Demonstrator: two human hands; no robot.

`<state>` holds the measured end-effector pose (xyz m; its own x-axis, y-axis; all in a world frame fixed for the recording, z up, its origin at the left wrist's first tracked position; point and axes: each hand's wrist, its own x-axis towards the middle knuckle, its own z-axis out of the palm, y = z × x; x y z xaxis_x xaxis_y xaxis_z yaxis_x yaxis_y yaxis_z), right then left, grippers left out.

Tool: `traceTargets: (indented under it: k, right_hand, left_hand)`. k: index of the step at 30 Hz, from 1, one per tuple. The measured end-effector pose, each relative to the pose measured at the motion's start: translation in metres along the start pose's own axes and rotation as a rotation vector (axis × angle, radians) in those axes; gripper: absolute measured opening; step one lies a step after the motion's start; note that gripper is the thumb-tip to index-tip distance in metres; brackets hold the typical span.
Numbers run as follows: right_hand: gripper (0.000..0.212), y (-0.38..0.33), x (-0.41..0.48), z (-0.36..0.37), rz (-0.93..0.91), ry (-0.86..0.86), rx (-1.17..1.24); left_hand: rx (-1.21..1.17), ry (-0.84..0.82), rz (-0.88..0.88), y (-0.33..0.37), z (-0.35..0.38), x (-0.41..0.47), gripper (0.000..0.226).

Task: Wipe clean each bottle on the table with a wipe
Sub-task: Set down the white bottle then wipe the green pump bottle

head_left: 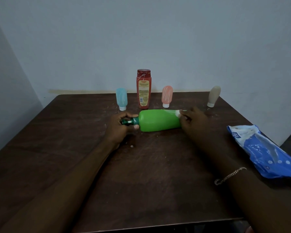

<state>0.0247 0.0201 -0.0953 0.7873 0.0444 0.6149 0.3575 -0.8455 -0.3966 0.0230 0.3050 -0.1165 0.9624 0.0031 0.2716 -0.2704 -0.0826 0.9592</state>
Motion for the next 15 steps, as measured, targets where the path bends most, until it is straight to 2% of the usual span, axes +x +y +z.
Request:
traceTargets:
  k: [7,9,13,15]
  right_hand:
    - [0.026,0.015,0.02,0.003,0.218,0.042,-0.07]
    - [0.028,0.003,0.025,0.008,0.207,0.035,-0.055]
    - [0.025,-0.005,0.01,0.004,0.069,0.022,-0.032]
    - [0.024,0.004,0.003,-0.004,0.102,0.054,-0.041]
  left_hand:
    - [0.022,-0.013,0.011,-0.003,0.0,0.002,0.036]
    - [0.032,-0.011,0.029,-0.003,0.001,0.001,0.036]
    - [0.066,-0.009,0.045,-0.004,0.0,0.002,0.036]
    - [0.071,-0.015,0.045,-0.004,-0.001,0.002,0.034]
